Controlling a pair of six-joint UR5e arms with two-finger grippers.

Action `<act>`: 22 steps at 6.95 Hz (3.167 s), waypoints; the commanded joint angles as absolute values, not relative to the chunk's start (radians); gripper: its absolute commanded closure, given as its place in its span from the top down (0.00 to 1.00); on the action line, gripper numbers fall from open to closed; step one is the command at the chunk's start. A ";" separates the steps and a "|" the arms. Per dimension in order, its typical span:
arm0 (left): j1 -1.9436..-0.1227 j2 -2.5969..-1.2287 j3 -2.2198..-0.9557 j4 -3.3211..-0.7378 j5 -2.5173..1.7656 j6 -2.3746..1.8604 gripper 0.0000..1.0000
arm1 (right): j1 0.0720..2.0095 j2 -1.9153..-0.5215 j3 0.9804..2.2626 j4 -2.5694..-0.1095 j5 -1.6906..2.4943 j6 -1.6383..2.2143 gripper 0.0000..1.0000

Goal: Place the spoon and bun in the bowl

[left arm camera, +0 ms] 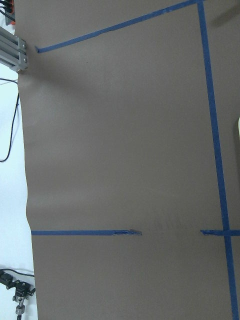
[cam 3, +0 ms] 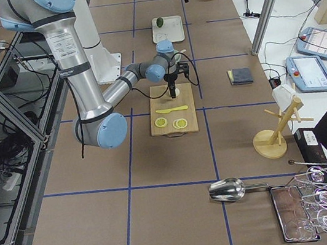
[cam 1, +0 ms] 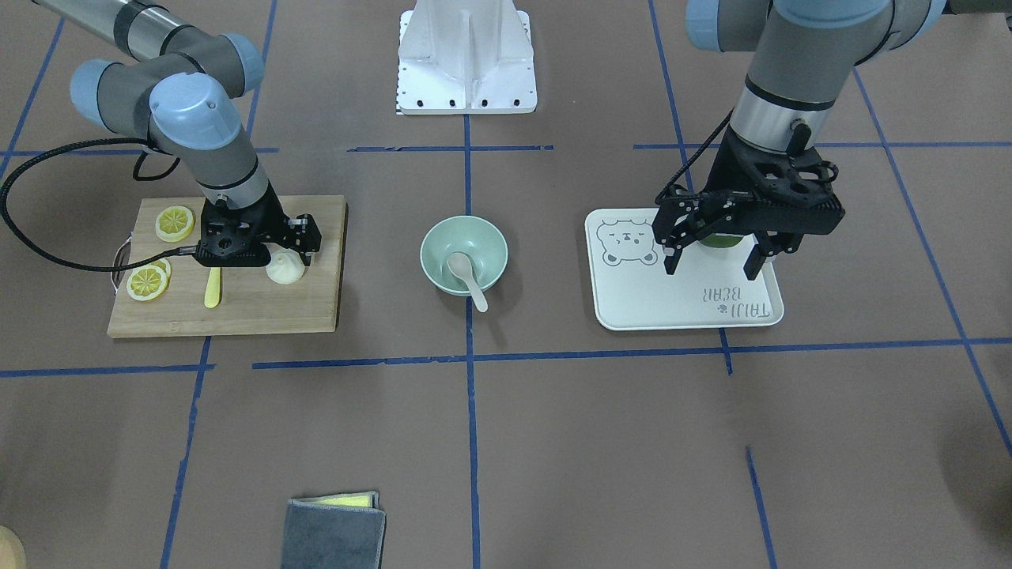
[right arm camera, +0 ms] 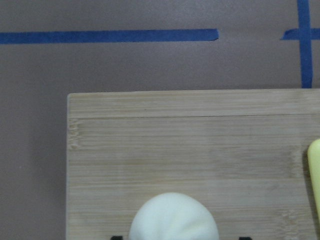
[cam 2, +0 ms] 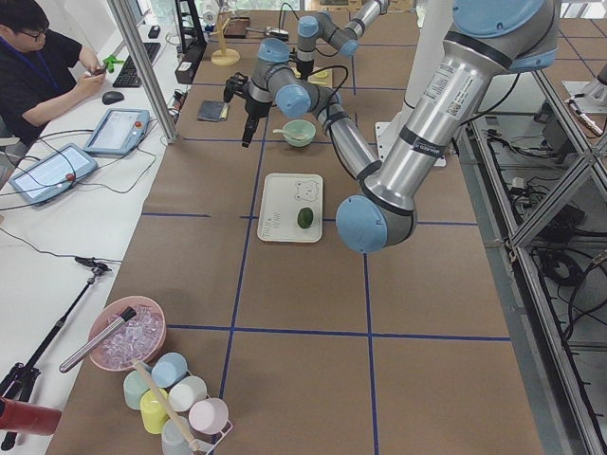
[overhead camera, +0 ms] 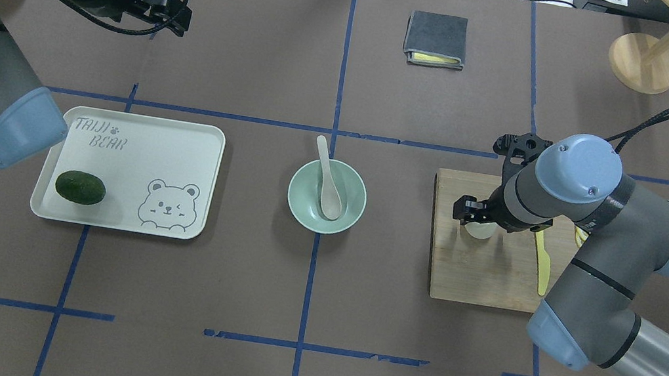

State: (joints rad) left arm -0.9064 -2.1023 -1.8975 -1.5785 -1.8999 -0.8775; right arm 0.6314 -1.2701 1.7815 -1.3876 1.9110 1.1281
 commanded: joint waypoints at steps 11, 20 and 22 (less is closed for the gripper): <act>-1.265 -1.867 -1.919 -1.537 -1.997 -0.226 1.00 | 0.556 -0.850 1.710 -1.618 1.903 1.186 0.00; -1.308 -1.832 -1.905 -1.542 -1.999 -0.146 1.00 | 0.502 -0.701 1.525 -1.614 1.856 1.224 1.00; -1.308 -1.832 -1.904 -1.542 -1.999 -0.146 1.00 | 0.508 -0.701 1.528 -1.615 1.858 1.224 1.00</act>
